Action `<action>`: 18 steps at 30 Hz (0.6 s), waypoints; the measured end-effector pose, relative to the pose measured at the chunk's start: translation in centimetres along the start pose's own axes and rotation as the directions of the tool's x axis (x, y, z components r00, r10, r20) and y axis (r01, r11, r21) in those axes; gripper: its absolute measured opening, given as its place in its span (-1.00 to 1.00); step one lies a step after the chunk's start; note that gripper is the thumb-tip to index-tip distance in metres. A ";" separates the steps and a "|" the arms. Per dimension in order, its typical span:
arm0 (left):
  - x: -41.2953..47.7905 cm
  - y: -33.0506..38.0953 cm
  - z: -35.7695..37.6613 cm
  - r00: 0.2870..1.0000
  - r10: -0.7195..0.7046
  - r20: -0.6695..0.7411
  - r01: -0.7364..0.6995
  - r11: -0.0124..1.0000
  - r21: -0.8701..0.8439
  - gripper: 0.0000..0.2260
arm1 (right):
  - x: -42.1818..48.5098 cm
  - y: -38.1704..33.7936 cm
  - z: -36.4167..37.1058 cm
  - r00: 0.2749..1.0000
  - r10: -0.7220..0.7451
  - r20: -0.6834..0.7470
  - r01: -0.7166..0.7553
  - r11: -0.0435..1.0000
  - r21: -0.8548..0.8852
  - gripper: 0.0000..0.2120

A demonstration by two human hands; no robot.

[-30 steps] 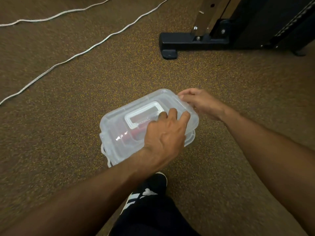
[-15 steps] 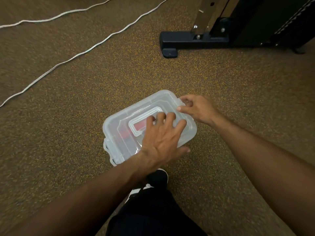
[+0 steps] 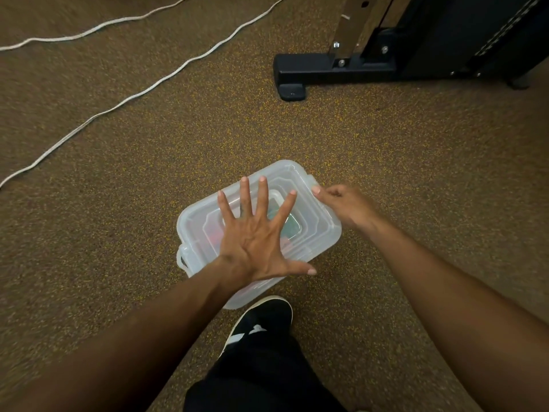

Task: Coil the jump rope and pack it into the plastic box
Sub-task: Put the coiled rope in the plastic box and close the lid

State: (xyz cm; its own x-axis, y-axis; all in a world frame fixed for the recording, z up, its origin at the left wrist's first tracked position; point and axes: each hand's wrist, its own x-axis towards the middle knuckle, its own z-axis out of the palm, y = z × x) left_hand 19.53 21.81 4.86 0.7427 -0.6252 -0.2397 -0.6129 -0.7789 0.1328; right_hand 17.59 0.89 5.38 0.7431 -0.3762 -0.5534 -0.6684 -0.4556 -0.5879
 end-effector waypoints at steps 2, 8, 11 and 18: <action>-0.1 0.0 0.1 1.000 0.003 -0.012 -0.003 1.000 0.001 0.20 | -0.1 0.8 0.2 0.996 0.076 0.053 -0.082 0.990 0.116 -0.17; 0.9 0.4 0.0 1.000 0.003 0.021 -0.004 0.999 0.034 0.23 | -0.3 1.6 1.1 0.936 0.194 0.293 -0.323 0.804 0.499 -0.39; 0.8 0.2 0.3 1.000 0.005 0.010 -0.005 1.000 0.031 0.19 | 0.5 1.2 0.4 0.974 0.150 0.167 -0.221 0.774 0.593 -0.53; 1.6 0.0 -1.1 0.987 -0.111 -0.116 0.100 0.990 -0.095 -0.01 | -0.5 1.5 0.9 1.000 0.008 0.011 -0.012 0.902 0.431 -0.68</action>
State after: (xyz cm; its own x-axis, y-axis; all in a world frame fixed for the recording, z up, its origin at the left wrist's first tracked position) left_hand 21.00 20.76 5.57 0.8321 -0.5367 -0.1401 -0.5074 -0.8385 0.1987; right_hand 16.19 1.14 4.19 0.7374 -0.3705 -0.5647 -0.6253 -0.0585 -0.7782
